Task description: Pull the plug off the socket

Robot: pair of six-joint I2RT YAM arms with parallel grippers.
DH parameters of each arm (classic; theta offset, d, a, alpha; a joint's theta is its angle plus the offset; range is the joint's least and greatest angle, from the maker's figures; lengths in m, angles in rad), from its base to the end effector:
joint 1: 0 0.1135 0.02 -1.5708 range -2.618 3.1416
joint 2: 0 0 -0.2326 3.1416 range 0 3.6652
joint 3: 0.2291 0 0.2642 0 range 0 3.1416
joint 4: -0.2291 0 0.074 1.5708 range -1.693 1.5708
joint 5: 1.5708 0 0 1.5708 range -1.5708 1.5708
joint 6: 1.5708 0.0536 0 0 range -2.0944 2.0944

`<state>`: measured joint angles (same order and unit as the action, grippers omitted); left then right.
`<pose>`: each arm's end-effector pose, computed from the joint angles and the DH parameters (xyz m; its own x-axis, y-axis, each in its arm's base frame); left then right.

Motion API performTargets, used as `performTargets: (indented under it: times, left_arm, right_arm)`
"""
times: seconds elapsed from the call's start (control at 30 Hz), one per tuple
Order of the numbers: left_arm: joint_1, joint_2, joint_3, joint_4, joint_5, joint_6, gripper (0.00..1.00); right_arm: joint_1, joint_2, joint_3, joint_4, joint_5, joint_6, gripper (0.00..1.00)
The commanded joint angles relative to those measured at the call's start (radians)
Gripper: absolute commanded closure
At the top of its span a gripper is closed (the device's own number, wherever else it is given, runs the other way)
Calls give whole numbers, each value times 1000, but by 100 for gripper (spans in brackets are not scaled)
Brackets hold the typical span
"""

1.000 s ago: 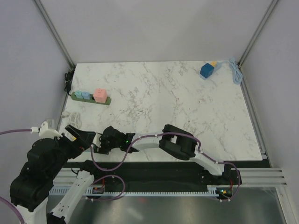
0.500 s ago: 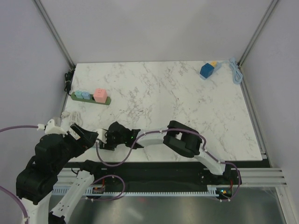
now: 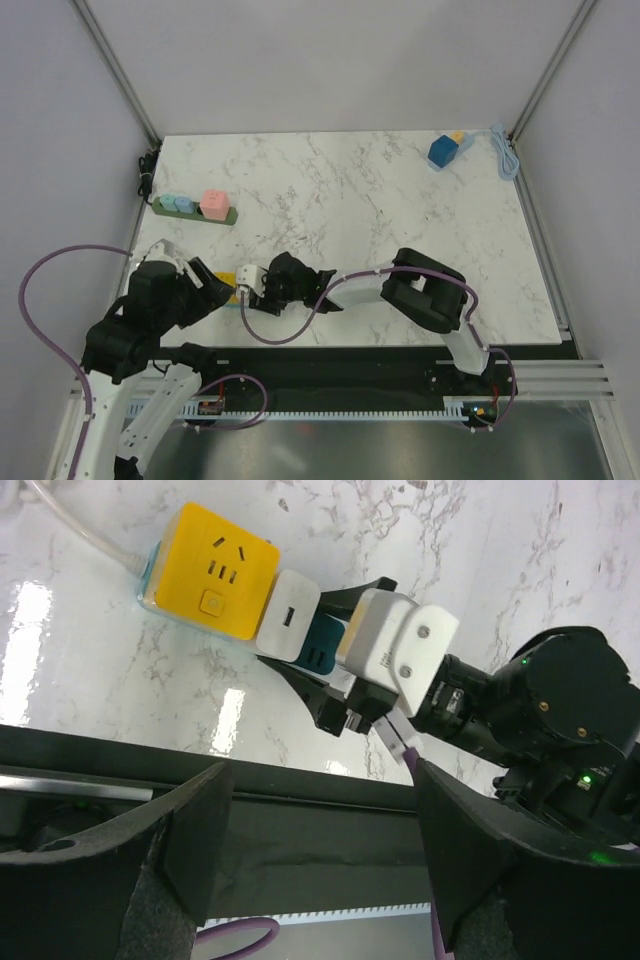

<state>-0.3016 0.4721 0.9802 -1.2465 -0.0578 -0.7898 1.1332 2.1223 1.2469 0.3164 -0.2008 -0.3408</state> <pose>0.0990 -0.0276 0.3110 -0.6341 -0.5453 -0.5483 -0.2764 0.8220 -0.4979 0.1853 0.4212 0.0854 0.1088 -0.5403 -0.8344 -0.9792 0.0865 -0.1837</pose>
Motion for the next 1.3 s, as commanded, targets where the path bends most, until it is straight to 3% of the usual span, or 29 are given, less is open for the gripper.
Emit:
performTargets:
  times: [0.0,0.37,0.47,0.73,0.87,0.97,1.1,1.27]
  left_arm:
    - [-2,43,-41,133,82,37,21]
    - [-1,115,-103,269,59,81,26]
    - [-1,143,-126,314,20,84,30]
    - [1,275,-181,438,104,83,37]
    - [10,319,-195,487,96,96,47]
    - [25,359,-213,513,95,112,52]
    - [50,396,-215,533,78,130,59]
    - [81,411,-233,582,104,146,79]
  right_arm:
    - [-23,-35,-132,-120,38,17,88]
    - [-65,-61,-184,-122,78,13,88]
    - [-99,-88,-214,-106,86,10,88]
    - [-124,-96,-225,-97,72,3,87]
    - [-127,-99,-225,-103,75,-3,85]
    - [-135,-104,-224,-106,60,-1,80]
    - [-144,-114,-227,-108,44,3,56]
    - [-165,-166,-259,-67,-5,34,33]
